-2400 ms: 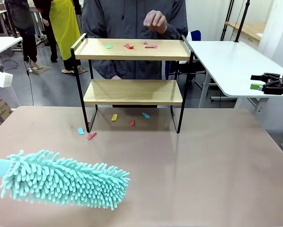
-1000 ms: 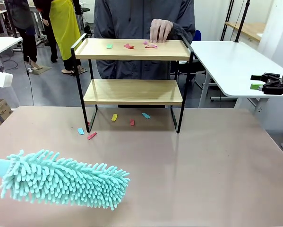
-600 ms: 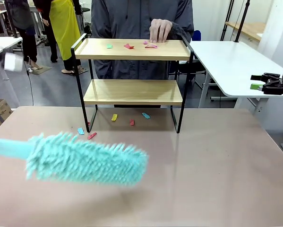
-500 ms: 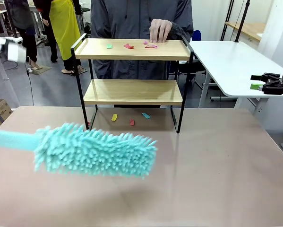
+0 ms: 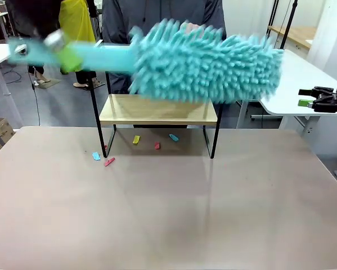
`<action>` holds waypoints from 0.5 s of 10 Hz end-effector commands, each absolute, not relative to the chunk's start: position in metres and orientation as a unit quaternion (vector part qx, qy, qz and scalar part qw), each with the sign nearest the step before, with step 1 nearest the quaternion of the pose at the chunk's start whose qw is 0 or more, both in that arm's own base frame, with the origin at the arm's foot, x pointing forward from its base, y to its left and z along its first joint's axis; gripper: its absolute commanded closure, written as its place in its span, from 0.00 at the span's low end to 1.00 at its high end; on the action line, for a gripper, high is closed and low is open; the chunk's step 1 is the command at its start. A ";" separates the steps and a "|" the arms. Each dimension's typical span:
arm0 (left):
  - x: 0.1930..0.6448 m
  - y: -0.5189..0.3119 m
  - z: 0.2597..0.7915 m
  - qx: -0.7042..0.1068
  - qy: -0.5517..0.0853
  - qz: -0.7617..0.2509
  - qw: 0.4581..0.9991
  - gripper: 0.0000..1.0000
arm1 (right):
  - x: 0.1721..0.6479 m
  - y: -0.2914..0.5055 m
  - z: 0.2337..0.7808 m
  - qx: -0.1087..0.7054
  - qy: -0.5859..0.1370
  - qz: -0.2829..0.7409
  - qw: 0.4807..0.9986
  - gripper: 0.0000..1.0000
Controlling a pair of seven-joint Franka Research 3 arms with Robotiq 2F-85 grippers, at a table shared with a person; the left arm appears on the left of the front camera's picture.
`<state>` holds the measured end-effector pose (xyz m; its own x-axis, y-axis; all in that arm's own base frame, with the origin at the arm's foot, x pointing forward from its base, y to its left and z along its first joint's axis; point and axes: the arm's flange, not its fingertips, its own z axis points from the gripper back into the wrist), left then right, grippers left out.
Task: Clean the shelf.
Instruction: Clean the specific section of the Shelf indicated by the human with the Duster.
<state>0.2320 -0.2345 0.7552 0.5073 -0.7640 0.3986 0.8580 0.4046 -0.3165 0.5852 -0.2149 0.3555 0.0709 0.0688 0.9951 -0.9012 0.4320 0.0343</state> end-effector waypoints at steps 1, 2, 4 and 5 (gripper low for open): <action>0.245 -0.278 0.794 -0.221 -0.122 -0.393 0.884 0.87 | 0.586 -0.213 0.358 0.369 -0.564 0.385 0.630 0.00; 0.253 -0.300 0.805 -0.218 -0.140 -0.353 0.899 0.87 | 0.586 -0.213 0.358 0.369 -0.564 0.385 0.630 0.00; 0.278 -0.350 0.811 -0.205 -0.179 -0.263 0.925 0.87 | 0.586 -0.213 0.358 0.369 -0.564 0.385 0.630 0.00; 0.290 -0.376 0.812 -0.176 -0.211 -0.218 0.936 0.87 | 0.586 -0.213 0.358 0.369 -0.564 0.385 0.630 0.00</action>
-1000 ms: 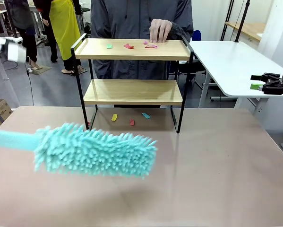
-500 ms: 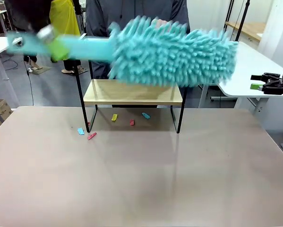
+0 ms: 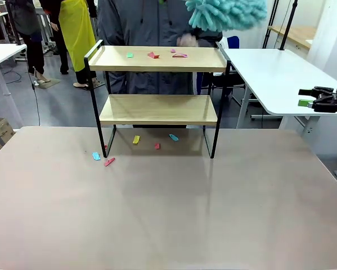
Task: Clean the shelf.
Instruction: Clean the specific section of the Shelf indicated by the human with the Duster.
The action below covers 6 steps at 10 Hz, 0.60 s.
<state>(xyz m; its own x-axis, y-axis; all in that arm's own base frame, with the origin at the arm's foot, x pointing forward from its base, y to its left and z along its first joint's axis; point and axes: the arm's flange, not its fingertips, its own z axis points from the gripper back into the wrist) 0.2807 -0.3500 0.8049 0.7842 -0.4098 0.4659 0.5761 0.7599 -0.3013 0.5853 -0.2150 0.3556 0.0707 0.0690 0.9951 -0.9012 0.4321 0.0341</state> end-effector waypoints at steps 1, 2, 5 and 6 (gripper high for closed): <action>0.302 -0.396 0.812 -0.156 -0.240 -0.191 0.939 0.87 | 0.586 -0.213 0.358 0.369 -0.564 0.385 0.630 0.00; 0.316 -0.414 0.810 -0.150 -0.252 -0.181 0.939 0.87 | 0.586 -0.213 0.358 0.369 -0.564 0.385 0.630 0.00; 0.350 -0.453 0.793 -0.133 -0.259 -0.134 0.947 0.87 | 0.586 -0.213 0.358 0.369 -0.564 0.385 0.630 0.00; 0.332 -0.420 0.784 -0.148 -0.260 -0.170 0.939 0.87 | 0.586 -0.213 0.358 0.369 -0.564 0.385 0.630 0.00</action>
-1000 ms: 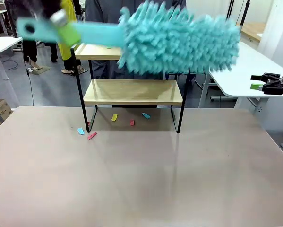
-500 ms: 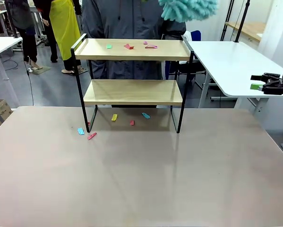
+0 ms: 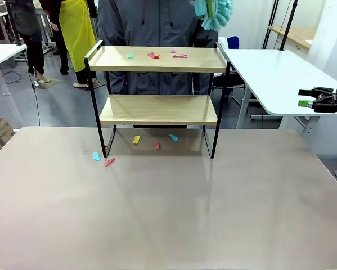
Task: Clean the shelf.
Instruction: Clean the specific section of the Shelf indicated by the human with the Duster.
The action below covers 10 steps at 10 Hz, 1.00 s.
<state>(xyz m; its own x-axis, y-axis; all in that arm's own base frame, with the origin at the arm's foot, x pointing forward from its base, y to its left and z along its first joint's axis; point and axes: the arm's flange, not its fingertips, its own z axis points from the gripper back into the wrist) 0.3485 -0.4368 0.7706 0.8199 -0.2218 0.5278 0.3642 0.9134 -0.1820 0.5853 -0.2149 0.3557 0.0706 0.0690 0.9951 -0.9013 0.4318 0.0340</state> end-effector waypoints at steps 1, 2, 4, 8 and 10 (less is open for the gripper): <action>0.332 -0.420 0.784 -0.148 -0.260 -0.170 0.939 0.87 | 0.586 -0.213 0.358 0.369 -0.564 0.385 0.630 0.00; 0.332 -0.420 0.784 -0.148 -0.260 -0.170 0.939 0.87 | 0.586 -0.213 0.358 0.369 -0.564 0.385 0.630 0.00; 0.342 -0.445 0.762 -0.137 -0.272 -0.130 0.943 0.87 | 0.586 -0.213 0.358 0.369 -0.564 0.385 0.630 0.00; 0.361 -0.495 0.725 -0.105 -0.282 -0.060 0.952 0.87 | 0.586 -0.213 0.358 0.369 -0.564 0.385 0.630 0.00; 0.365 -0.499 0.710 -0.093 -0.287 -0.032 0.953 0.87 | 0.586 -0.213 0.358 0.369 -0.564 0.385 0.630 0.00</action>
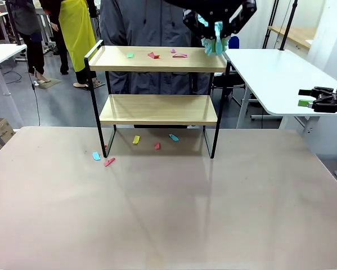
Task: Clean the shelf.
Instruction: Clean the specific section of the Shelf indicated by the human with the Duster.
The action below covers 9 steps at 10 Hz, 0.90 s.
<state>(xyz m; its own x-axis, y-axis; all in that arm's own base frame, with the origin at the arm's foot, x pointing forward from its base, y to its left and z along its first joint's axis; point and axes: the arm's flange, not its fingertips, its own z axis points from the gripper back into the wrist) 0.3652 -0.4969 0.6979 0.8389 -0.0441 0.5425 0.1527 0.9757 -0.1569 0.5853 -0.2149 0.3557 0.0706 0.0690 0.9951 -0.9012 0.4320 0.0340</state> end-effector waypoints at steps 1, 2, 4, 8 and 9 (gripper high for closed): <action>0.366 -0.498 0.706 -0.089 -0.287 -0.023 0.954 0.87 | 0.586 -0.213 0.358 0.369 -0.564 0.385 0.630 0.00; 0.367 -0.498 0.700 -0.083 -0.281 -0.019 0.956 0.87 | 0.586 -0.213 0.358 0.369 -0.564 0.385 0.630 0.00; 0.371 -0.493 0.683 -0.077 -0.259 -0.018 0.963 0.87 | 0.586 -0.213 0.358 0.369 -0.564 0.385 0.630 0.00; 0.380 -0.469 0.673 -0.094 -0.216 -0.023 0.971 0.87 | 0.586 -0.213 0.358 0.369 -0.564 0.385 0.630 0.00; 0.383 -0.462 0.673 -0.092 -0.210 -0.020 0.973 0.87 | 0.586 -0.213 0.358 0.369 -0.564 0.385 0.630 0.00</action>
